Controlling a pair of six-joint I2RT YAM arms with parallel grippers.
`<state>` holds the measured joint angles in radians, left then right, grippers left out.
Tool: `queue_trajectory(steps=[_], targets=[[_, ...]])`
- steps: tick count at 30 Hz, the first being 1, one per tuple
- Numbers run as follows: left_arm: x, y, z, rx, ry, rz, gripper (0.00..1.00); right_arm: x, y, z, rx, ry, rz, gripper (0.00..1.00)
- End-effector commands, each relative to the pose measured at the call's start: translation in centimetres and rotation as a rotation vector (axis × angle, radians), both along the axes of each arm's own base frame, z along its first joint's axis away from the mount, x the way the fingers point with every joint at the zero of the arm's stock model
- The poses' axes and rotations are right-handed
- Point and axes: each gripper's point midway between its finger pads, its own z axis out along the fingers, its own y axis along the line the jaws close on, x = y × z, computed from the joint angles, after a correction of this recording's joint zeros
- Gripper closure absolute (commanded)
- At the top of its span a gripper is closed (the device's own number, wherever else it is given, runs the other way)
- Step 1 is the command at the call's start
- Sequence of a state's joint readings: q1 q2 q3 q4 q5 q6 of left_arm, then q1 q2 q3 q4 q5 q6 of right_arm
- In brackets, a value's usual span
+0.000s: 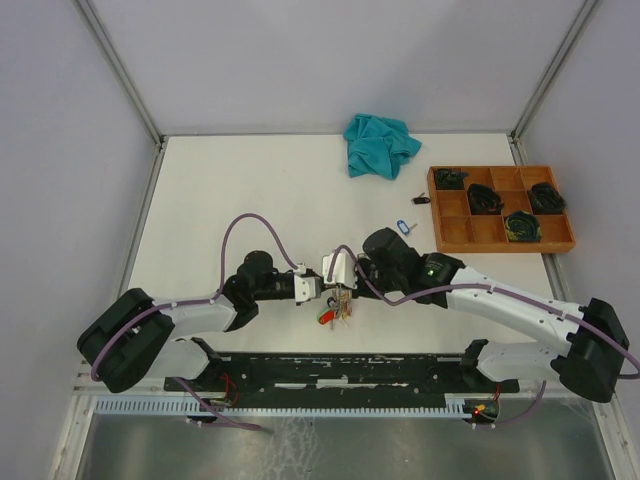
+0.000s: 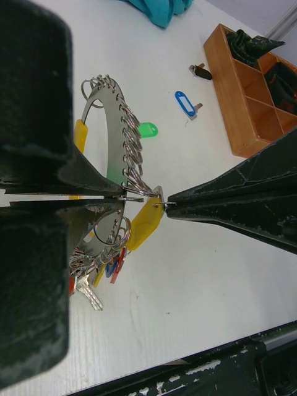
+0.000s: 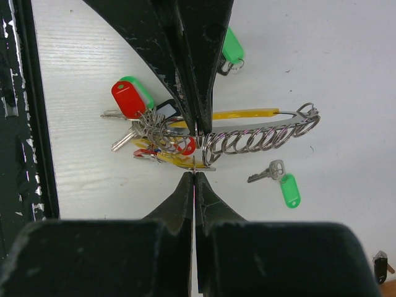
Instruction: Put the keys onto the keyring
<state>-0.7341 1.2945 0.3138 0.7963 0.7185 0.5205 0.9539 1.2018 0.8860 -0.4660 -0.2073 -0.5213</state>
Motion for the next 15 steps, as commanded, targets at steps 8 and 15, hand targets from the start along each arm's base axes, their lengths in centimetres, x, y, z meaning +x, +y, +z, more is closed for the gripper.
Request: queue_trajectory(steps=[8,15], targets=[[0.27,-1.14,3.5,-0.092,-0.056,-0.044,0.97,0.46,1.18,0.98,0.031,-0.018,0.012,0.99],[0.25,-1.22,3.48,-0.091,-0.05,-0.049,0.97,0.47,1.37,1.22,0.044,-0.023,0.014,0.99]])
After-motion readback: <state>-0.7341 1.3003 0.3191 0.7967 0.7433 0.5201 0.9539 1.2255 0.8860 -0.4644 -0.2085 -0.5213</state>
